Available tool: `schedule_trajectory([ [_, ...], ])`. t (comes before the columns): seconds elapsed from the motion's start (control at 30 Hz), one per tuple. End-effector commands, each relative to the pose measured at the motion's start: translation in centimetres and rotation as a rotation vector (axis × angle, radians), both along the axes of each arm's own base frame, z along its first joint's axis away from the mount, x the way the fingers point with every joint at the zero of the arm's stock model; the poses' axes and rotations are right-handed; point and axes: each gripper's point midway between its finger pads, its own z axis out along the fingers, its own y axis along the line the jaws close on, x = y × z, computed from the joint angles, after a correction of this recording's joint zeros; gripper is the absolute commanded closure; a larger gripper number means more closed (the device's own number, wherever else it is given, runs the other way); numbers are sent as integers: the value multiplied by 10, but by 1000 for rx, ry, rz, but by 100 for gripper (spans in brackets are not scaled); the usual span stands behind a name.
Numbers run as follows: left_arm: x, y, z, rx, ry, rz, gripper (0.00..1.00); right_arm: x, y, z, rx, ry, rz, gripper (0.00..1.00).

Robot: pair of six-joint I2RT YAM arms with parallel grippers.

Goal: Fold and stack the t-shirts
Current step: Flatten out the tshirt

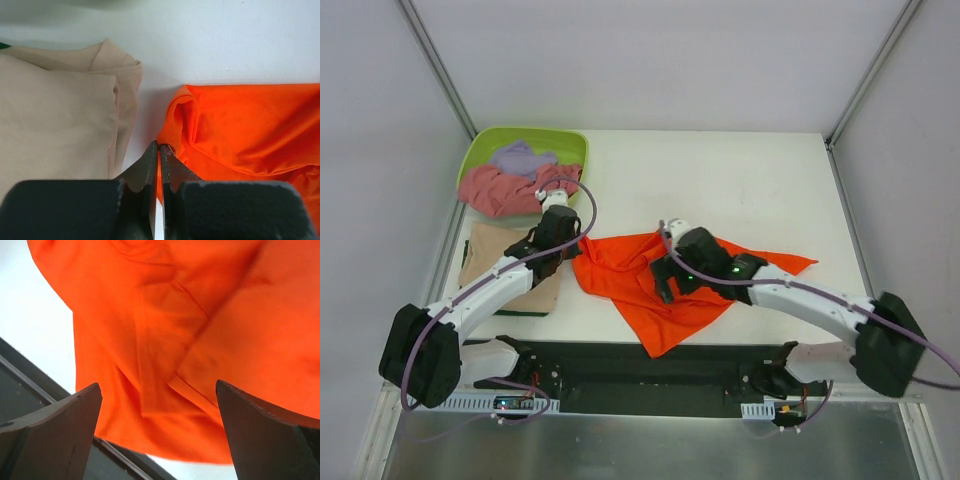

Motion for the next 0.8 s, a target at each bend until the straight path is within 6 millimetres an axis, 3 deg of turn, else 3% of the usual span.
schedule_trajectory([
  [0.0,-5,-5,-2,-58,-2,1,100,20,61,5,-37,-84,-7,1],
  [0.17,-10,-7,-8,-71,17,-9,100,46,72,-21,-247,-110,-208,5],
  [0.4,-12,-4,-9,-66,9,-1,100,46,81,-57,-324,-32,-291,16],
  [0.5,-12,-4,-9,-70,8,-2,100,42,75,-69,-375,-10,-307,20],
  [0.63,-13,-6,-8,-74,8,-17,100,43,67,-77,-412,-11,-337,25],
  [0.77,-15,-3,-10,-68,7,-13,100,46,58,-73,-424,-41,-369,39],
])
